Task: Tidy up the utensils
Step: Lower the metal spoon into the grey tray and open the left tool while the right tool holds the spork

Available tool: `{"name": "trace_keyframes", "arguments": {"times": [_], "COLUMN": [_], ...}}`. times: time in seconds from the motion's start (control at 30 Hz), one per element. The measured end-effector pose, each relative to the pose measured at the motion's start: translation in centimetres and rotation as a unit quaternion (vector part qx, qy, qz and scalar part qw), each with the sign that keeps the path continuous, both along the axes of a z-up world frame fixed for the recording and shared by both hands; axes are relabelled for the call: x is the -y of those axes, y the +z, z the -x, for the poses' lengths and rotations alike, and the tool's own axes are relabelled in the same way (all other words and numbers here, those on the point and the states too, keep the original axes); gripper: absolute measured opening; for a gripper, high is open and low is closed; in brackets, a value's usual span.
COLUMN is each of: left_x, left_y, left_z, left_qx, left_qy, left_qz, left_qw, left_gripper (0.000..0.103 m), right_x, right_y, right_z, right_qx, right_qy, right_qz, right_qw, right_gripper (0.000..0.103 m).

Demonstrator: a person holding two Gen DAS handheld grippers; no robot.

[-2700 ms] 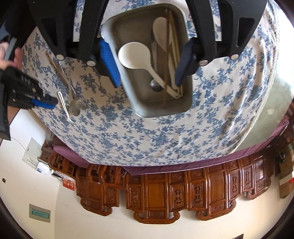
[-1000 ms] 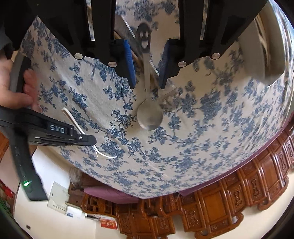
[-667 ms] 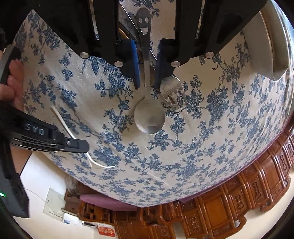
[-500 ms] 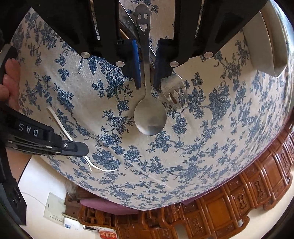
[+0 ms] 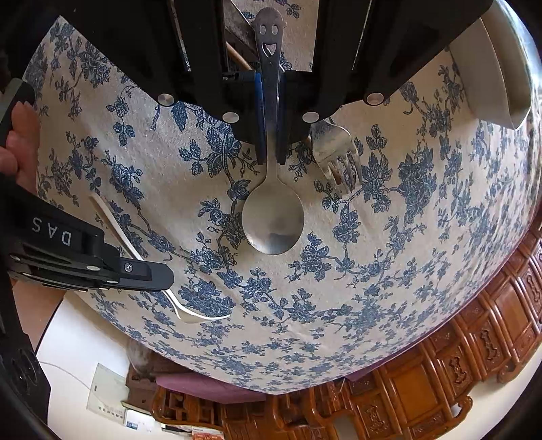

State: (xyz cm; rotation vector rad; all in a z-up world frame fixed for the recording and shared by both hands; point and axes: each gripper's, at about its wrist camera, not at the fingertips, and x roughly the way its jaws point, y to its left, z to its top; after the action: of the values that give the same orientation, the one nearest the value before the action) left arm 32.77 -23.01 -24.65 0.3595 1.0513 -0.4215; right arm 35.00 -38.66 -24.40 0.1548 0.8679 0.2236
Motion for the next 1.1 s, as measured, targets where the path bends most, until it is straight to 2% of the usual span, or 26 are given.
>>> {"name": "trace_keyframes", "arguments": {"times": [0.23,0.6,0.8,1.1], "left_x": [-0.1,-2.6,-4.8,-9.4], "left_y": [1.0,5.0,7.2,9.5], "left_z": [1.2,2.9,4.3,5.6], "left_qx": [0.016,0.052,0.072,0.091], "left_qy": [-0.001,0.019,0.032,0.062], "left_qz": [0.015,0.055,0.066,0.065], "left_qw": [0.9998,0.9970,0.9947,0.9917], "left_gripper": [0.005,0.005,0.005,0.005], "right_x": [-0.3,-1.3,-3.5,-8.9], "right_y": [0.1,0.7,1.1,1.8], "right_z": [0.1,0.5,1.1,3.2], "right_qx": [0.002,0.009,0.016,0.029], "right_qy": [0.002,0.015,0.034,0.090], "right_qz": [0.002,0.005,0.016,0.046], "right_qw": [1.000,1.000,0.999,0.994], "right_gripper": [0.009,0.009,0.009,0.009]}}
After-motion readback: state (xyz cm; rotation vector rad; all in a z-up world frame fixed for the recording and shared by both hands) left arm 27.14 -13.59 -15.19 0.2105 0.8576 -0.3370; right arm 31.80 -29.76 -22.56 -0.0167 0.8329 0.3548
